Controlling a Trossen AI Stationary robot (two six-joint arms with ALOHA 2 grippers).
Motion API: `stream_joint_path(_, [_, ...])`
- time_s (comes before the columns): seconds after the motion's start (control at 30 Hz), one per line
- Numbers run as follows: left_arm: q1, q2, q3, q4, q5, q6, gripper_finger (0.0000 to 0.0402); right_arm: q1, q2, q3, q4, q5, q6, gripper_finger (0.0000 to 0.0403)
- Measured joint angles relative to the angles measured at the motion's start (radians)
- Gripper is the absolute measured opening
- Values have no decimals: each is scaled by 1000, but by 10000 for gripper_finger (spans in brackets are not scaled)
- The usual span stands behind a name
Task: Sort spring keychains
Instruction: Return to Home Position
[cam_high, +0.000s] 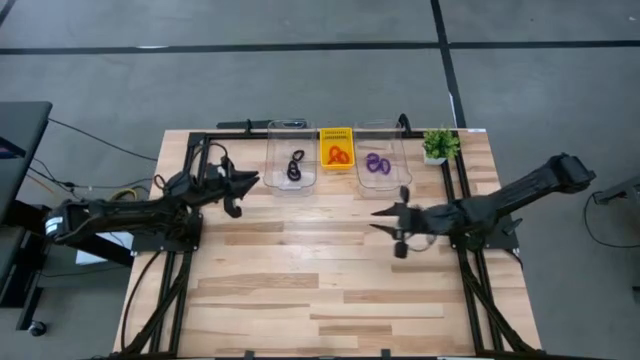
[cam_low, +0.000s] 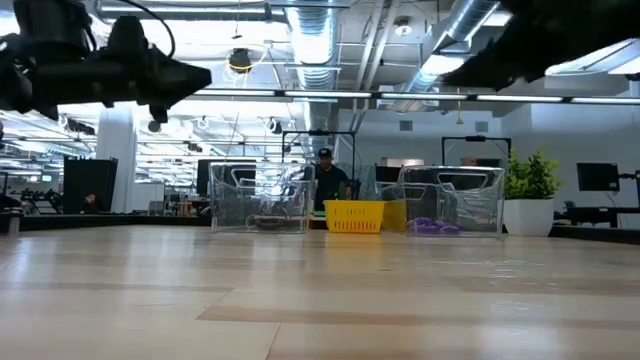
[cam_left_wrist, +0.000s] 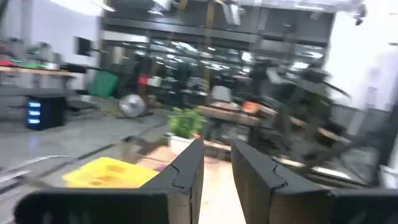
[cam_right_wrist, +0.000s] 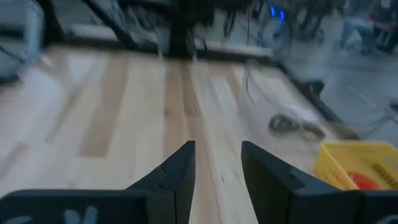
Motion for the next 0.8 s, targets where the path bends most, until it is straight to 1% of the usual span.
stream_joint_path(0.07, [-32,-19,0,-16,14,0,79,20,-99,-41,12,0,0,120])
stream_joint_path(0.17, [-81,-25,0,-12,0,19,79,42,-240,-112,46,-2,0,120])
stream_joint_path(0.27, [-128,-24,0,-16,-55,32,79,61,-383,-187,91,-2,0,120])
stream_joint_path(0.47, [-228,-19,0,-25,-191,54,79,93,-654,-304,87,-3,29,120])
stream_joint_path(0.57, [-278,-19,0,-36,-258,54,79,113,-777,-344,59,-4,42,120])
stream_joint_path(0.7, [-335,-19,0,-52,-314,54,79,139,-916,-352,-61,-4,56,120])
stream_joint_path(0.73, [-344,-19,0,-55,-316,54,79,145,-941,-352,-94,-4,64,120])
stream_joint_path(0.8, [-361,-20,0,-59,-316,49,79,158,-938,-352,-118,1,80,120])
